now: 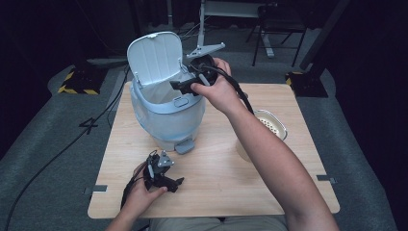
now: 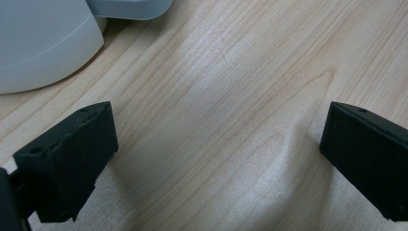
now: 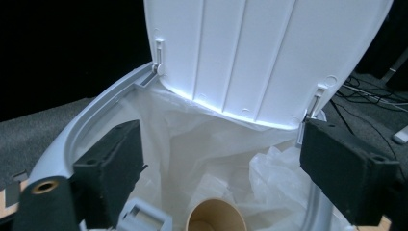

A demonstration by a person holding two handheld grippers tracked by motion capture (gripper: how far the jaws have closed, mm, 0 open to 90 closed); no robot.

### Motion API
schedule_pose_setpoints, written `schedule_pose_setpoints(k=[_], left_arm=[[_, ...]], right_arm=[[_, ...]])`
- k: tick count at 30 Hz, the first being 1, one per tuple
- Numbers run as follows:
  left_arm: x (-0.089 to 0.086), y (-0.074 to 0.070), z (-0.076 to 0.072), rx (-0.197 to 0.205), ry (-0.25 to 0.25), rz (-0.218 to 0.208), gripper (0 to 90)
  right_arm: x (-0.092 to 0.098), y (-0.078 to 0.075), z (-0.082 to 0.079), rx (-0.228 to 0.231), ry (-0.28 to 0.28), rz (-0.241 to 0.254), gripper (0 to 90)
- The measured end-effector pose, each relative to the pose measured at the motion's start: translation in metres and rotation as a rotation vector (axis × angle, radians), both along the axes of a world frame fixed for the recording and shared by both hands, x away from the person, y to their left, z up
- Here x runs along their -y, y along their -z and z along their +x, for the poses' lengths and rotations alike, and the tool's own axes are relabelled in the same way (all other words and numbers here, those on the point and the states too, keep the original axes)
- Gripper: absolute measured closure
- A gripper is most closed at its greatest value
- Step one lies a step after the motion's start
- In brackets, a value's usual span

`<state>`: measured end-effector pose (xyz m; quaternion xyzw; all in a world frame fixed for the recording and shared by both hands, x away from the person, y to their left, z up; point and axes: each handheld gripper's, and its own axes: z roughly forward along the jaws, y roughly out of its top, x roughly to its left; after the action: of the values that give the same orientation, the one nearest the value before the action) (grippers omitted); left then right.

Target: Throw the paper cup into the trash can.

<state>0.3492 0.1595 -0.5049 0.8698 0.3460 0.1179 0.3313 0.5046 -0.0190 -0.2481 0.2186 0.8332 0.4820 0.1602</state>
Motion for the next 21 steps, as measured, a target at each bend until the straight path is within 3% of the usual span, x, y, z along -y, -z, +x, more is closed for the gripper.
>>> schedule_pose_setpoints(k=[3,10,15,17,21], left_arm=[[0.000,0.000,0.000,0.000,-0.004,0.001,0.3],[0.000,0.000,0.000,0.002,-0.007,0.000,0.2],[0.000,0.000,-0.001,0.001,-0.015,0.001,0.2],[0.001,0.000,-0.004,0.009,-0.042,0.003,0.5],[0.001,0.000,-0.007,0.008,-0.023,0.002,0.8]], right_arm=[[0.005,-0.004,-0.005,0.010,-0.021,-0.007,15.6],[0.034,-0.022,-0.028,0.025,-0.062,0.035,15.7],[0.054,-0.023,-0.040,0.030,-0.071,0.026,16.0],[0.073,-0.023,-0.048,0.020,-0.070,0.044,16.1],[0.093,-0.022,-0.056,0.023,-0.063,0.056,16.0]])
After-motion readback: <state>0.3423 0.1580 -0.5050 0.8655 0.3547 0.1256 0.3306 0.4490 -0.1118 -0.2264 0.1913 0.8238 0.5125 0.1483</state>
